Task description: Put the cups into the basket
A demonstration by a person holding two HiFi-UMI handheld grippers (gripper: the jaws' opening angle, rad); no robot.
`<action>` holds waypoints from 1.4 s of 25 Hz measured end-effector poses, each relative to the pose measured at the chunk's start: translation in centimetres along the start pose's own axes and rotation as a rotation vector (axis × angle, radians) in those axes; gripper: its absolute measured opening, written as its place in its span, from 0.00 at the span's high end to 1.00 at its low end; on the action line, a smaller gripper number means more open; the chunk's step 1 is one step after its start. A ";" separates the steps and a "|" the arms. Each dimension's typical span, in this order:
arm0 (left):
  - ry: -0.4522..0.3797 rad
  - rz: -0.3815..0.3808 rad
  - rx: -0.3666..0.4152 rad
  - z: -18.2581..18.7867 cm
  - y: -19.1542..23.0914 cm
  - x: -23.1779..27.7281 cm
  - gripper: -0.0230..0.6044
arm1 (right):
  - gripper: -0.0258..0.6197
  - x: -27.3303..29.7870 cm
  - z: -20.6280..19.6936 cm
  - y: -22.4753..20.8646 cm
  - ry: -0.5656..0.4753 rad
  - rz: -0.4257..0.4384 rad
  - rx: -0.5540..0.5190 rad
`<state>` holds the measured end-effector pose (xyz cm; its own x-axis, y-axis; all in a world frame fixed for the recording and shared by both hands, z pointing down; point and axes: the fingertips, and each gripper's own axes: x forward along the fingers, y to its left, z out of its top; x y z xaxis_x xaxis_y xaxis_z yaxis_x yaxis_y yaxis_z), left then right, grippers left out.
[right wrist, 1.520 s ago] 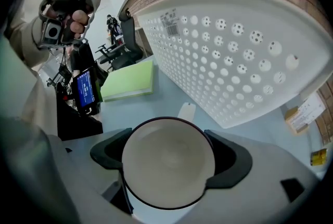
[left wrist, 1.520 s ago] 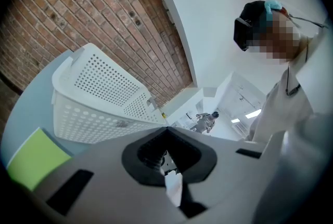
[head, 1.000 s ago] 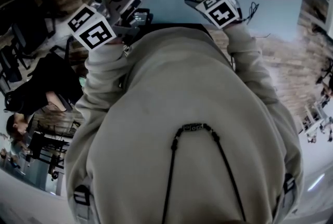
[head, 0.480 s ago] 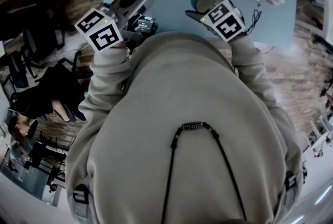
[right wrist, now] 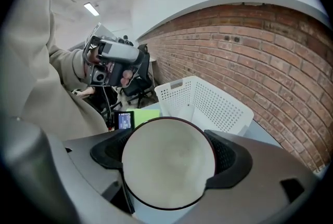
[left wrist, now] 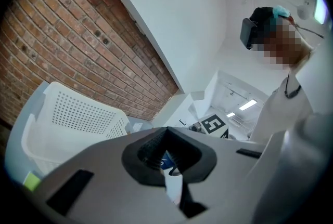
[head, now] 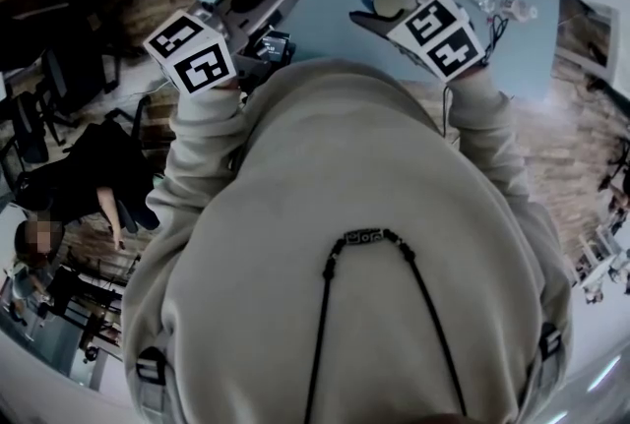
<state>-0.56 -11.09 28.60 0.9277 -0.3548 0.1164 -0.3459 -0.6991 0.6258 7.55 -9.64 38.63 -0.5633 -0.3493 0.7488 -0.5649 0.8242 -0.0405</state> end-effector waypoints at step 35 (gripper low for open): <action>-0.067 0.061 -0.167 5.1 13.1 2.9 0.97 | 0.29 12.7 5.1 -10.8 0.117 0.127 -0.042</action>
<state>-3.11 -24.44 33.24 0.8925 -0.4374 0.1098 -0.3674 -0.5641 0.7395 3.43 -25.21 45.20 -0.5535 -0.1890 0.8111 -0.4664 0.8773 -0.1138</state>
